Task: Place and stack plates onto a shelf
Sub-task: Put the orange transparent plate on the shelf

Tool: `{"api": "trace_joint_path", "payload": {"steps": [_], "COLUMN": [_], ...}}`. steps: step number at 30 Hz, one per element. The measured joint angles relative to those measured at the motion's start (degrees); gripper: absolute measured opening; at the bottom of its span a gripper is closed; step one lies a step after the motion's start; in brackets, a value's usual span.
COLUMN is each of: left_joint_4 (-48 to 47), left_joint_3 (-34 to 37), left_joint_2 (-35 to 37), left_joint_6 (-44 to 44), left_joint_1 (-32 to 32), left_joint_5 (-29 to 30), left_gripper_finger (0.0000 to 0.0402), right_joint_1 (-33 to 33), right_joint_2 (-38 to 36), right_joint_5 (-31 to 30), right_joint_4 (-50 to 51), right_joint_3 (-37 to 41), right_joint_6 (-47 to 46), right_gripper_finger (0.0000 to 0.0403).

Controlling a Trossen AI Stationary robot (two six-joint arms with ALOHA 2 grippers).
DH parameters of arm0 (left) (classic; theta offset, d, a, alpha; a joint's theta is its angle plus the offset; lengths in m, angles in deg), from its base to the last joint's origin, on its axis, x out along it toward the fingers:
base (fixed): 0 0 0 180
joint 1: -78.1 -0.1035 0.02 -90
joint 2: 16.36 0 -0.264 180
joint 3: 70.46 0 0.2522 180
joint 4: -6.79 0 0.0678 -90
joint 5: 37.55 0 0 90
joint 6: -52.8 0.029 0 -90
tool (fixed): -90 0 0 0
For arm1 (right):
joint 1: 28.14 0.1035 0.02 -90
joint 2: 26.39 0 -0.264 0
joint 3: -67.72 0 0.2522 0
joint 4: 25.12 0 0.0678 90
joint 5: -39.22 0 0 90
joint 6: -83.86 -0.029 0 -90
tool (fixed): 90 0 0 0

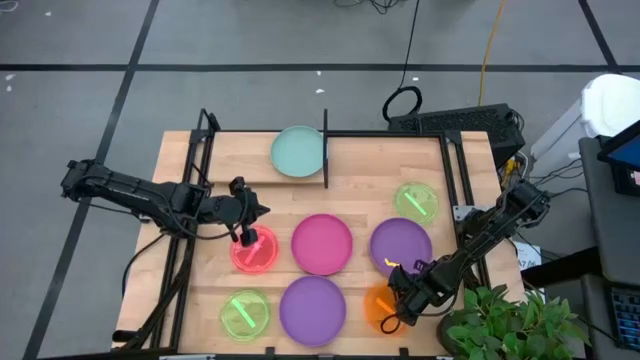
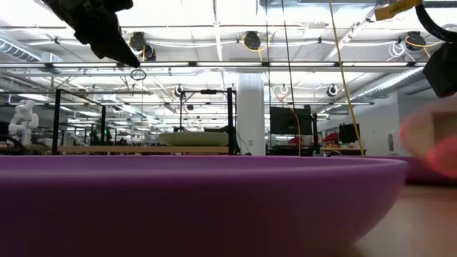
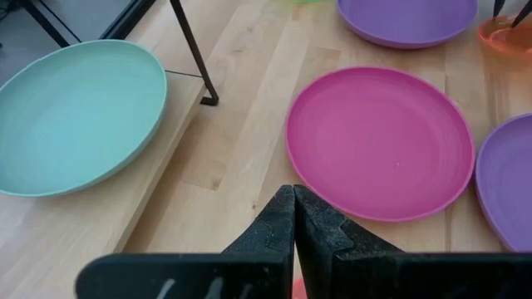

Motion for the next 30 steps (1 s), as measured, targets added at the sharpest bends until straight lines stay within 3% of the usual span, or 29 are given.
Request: {"api": "trace_joint_path", "payload": {"steps": [7, 18, 30], "left_joint_4": [0.04, 0.07, 0.07], "left_joint_3": [0.02, 0.02, 0.02], "left_joint_2": [0.00, 0.01, 0.01], "left_joint_6": [0.00, -0.04, -0.04], "left_joint_1": [0.00, 0.00, 0.00], "left_joint_5": [0.00, 0.01, 0.01], "left_gripper_finger": [0.0008, 0.0008, 0.0008], "right_joint_1": [0.06, 0.04, 0.00], "right_joint_2": [-3.84, -4.98, -5.26], "right_joint_5": [-2.48, -5.28, -2.85], "right_joint_4": [-0.90, -2.98, -22.87], "right_joint_3": [0.31, 1.52, 11.83], "right_joint_6": [-2.02, -7.95, -10.59], "right_gripper_finger": [0.0098, 0.0015, 0.0046]}}
